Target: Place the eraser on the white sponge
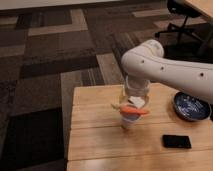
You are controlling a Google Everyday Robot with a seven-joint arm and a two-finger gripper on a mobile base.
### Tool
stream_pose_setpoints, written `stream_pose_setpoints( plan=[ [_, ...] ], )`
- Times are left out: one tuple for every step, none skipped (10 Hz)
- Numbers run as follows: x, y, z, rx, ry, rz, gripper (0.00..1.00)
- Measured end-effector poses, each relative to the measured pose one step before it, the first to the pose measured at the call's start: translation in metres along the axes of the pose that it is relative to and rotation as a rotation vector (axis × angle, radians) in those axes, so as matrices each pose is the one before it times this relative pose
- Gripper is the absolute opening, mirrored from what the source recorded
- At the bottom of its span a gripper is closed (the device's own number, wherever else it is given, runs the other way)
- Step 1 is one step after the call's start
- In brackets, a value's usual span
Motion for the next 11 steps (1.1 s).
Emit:
stream_pose_setpoints(
  plan=[
    [0.00156, -0.0079, 0.0024, 0.00325, 0.00701, 0.00306, 0.65],
    [0.0034, -0.01952, 0.00489, 0.00152, 0.01434, -0.00677, 0.65],
    [0.00044, -0.0109, -0.00178, -0.0178, 0.00166, -0.03714, 0.65],
    [-0.00098, -0.01234, -0.00893, -0.02316, -0.01079, -0.06824, 0.65],
    [0.00583, -0.01139, -0.00872, -0.00916, 0.00306, -0.14361, 0.65],
    [0.00595, -0.00313, -0.00063, 0.00276, 0.0131, -0.06017, 0.65],
    [0.01192, -0.00505, 0.00105, 0.0126, 0.03576, -0.12714, 0.65],
    [0.01261, -0.00704, 0.00434, 0.03584, 0.05067, -0.13683, 0.65],
    [0.00481, -0.00476, 0.00202, 0.03355, 0.02617, -0.10672, 0.65],
    [-0.00046, -0.00262, -0.00077, 0.02598, 0.00958, -0.07748, 0.65],
    [-0.00257, -0.00095, -0.00121, 0.01277, -0.00278, -0.0341, 0.65]
  ],
)
